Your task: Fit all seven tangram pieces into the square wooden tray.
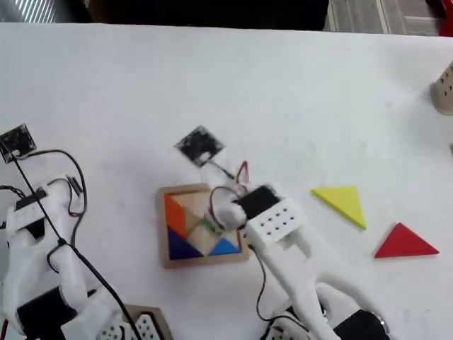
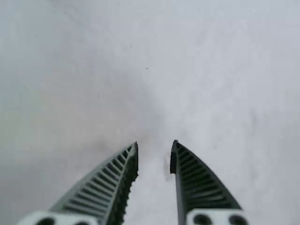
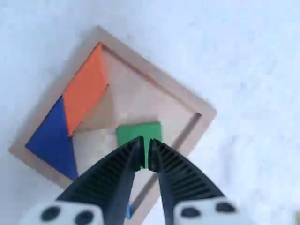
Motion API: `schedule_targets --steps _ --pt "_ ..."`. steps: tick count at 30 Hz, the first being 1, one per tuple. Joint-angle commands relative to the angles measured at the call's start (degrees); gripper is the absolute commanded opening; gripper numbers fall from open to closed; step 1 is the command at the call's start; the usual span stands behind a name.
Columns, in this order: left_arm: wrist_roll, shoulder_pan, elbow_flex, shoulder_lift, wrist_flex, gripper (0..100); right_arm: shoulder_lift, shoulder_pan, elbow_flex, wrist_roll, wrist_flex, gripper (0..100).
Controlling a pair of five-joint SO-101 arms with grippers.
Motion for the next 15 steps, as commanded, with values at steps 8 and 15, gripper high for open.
schedule_targets --steps 8,15 --pt "0.44 -0.13 -1.93 -0.92 -1.05 13 10.42 4.18 8.26 -0.26 -23.87 1.8" --pt "0.44 -0.13 -1.49 -1.01 -1.41 13 14.73 3.56 3.96 0.0 -17.98 1.8"
